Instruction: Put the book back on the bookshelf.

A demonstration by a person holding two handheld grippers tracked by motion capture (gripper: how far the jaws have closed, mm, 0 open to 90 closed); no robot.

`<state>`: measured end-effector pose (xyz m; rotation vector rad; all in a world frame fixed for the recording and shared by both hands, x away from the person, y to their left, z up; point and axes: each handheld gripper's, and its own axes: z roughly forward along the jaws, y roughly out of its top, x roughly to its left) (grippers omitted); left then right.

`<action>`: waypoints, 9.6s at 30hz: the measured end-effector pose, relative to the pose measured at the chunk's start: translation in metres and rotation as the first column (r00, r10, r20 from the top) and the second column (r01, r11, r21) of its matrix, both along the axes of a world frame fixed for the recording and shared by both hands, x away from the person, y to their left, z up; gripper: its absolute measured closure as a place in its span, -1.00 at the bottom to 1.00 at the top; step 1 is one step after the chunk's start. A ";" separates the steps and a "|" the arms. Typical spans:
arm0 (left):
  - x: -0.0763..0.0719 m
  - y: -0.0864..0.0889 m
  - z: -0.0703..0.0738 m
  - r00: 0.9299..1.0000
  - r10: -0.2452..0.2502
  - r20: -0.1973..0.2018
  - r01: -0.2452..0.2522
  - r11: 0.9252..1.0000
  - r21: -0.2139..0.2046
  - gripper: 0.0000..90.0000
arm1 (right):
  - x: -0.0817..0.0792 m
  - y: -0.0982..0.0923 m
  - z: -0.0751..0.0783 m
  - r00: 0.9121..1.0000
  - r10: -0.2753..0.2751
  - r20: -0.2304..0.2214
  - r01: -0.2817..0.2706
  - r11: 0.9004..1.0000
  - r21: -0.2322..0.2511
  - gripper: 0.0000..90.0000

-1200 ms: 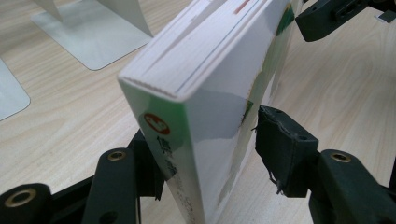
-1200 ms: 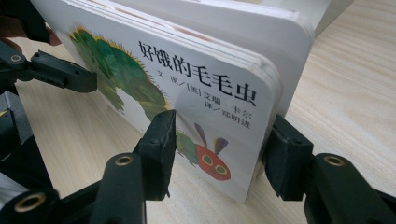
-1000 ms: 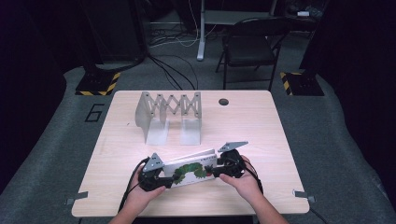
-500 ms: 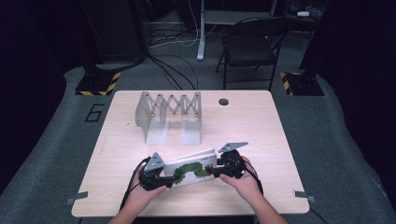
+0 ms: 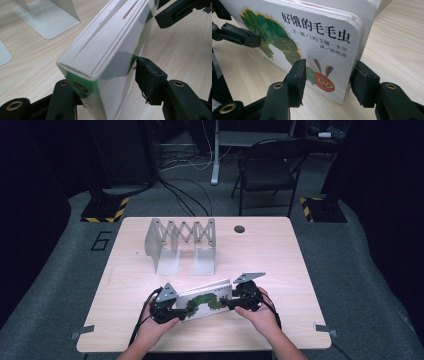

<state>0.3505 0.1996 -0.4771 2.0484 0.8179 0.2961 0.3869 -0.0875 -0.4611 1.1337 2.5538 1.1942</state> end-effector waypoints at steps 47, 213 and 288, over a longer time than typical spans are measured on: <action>-0.018 0.010 0.019 0.998 -0.025 0.055 0.023 0.999 0.033 0.66 | 0.011 -0.012 -0.014 0.999 -0.019 -0.047 0.016 0.998 -0.062 -0.09; -0.023 0.029 0.038 0.998 0.065 -0.012 -0.062 0.986 0.152 0.69 | 0.011 -0.015 -0.017 0.997 -0.033 -0.064 0.029 0.998 -0.061 -0.08; -0.004 0.087 0.100 0.957 0.282 0.070 -0.287 0.956 0.068 0.69 | 0.011 -0.019 -0.017 0.996 -0.051 -0.066 0.048 0.998 -0.049 -0.09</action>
